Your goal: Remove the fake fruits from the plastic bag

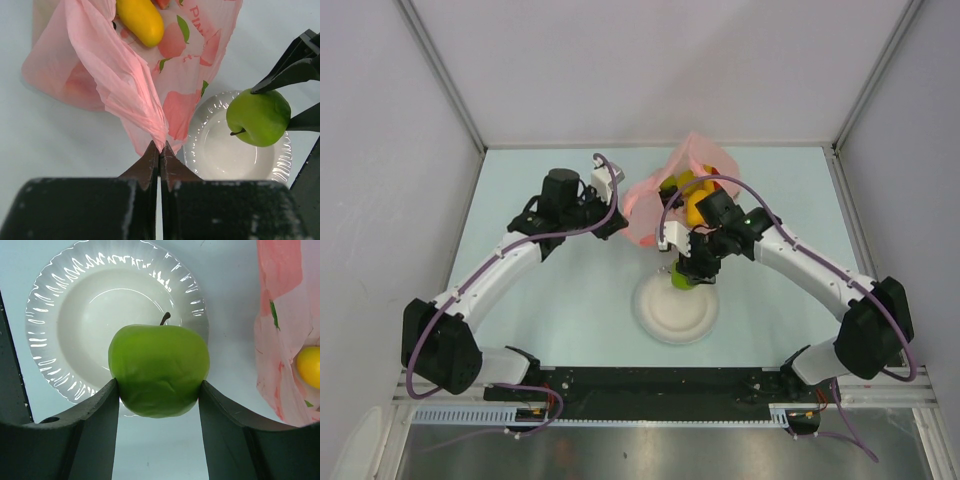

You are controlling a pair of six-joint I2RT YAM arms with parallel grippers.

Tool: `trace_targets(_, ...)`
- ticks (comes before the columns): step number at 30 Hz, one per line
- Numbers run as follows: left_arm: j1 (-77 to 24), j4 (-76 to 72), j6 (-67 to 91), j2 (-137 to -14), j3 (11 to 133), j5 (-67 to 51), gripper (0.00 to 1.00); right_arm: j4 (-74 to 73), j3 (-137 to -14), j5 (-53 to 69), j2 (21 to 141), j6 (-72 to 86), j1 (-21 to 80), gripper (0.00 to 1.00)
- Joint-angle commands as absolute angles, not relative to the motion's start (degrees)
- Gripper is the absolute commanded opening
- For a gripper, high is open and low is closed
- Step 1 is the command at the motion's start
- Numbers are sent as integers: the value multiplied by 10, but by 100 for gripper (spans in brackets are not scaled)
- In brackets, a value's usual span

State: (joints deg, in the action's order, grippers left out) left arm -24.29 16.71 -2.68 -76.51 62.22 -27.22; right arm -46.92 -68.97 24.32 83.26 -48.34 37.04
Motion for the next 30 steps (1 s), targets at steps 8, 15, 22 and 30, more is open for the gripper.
trace_targets(8, -243, 143, -8, -751, 599, -283, 0, -419, -696, 268, 897, -482, 383, 34)
trace_targets(15, -249, 149, -16, -758, 606, -277, 0, -396, -697, 293, 930, -487, 399, 37)
trace_targets(22, -248, 148, -18, -764, 603, -272, 0, -401, -698, 295, 952, -457, 396, 44)
trace_targets(30, -248, 154, -30, -774, 614, -271, 0, -388, -716, 274, 960, -445, 384, 74)
